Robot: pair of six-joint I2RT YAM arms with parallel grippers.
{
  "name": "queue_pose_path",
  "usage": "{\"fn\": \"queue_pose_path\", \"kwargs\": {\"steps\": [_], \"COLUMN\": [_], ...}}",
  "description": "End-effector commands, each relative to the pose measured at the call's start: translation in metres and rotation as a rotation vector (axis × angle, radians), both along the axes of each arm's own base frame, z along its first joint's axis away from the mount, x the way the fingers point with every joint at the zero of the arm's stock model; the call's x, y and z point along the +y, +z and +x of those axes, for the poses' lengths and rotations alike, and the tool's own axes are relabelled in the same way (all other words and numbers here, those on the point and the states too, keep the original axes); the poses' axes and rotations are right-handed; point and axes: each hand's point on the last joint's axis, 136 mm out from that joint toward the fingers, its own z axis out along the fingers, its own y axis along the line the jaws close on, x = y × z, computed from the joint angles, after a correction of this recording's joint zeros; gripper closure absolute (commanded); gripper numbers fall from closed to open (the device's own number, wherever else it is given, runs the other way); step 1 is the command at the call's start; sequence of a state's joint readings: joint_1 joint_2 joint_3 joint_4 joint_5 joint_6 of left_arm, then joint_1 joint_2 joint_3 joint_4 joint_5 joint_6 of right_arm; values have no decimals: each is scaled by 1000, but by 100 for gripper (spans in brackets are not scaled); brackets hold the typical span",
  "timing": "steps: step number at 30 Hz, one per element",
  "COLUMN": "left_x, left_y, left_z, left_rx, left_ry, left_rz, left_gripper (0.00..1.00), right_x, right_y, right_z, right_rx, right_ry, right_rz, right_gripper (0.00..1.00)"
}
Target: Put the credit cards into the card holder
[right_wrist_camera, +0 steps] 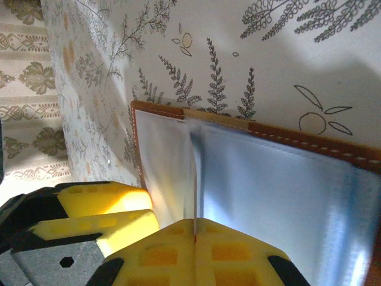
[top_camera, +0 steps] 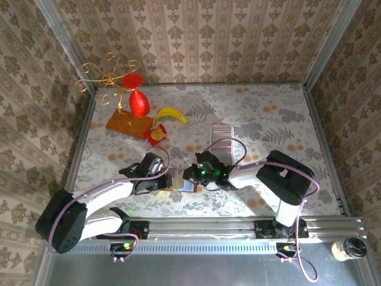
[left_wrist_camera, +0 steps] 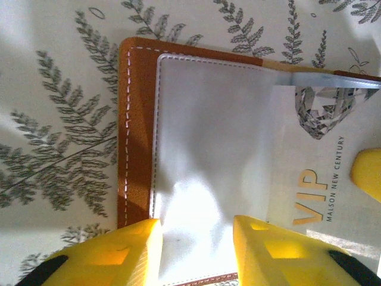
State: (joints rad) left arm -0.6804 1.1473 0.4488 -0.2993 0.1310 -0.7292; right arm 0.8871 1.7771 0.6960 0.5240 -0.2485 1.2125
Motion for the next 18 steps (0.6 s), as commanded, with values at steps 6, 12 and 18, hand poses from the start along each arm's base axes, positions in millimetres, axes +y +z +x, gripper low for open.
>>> {"fn": "queue_pose_path", "kwargs": {"steps": [6, 12, 18], "left_x": [20, 31, 43], "left_y": [-1, 4, -5], "left_z": [-6, -3, -5], "left_rx": [-2, -32, -13], "left_ry": [39, 64, 84], "left_rz": [68, 109, 178], "left_gripper": [55, 56, 67], "right_x": [-3, -1, -2], "right_y": [-17, -22, -22], "right_z": [-2, -3, -2], "right_rx": [17, 23, 19], "right_ry": [-12, -15, -22], "right_rz": [-13, -10, -10], "right_gripper": [100, 100, 100]}}
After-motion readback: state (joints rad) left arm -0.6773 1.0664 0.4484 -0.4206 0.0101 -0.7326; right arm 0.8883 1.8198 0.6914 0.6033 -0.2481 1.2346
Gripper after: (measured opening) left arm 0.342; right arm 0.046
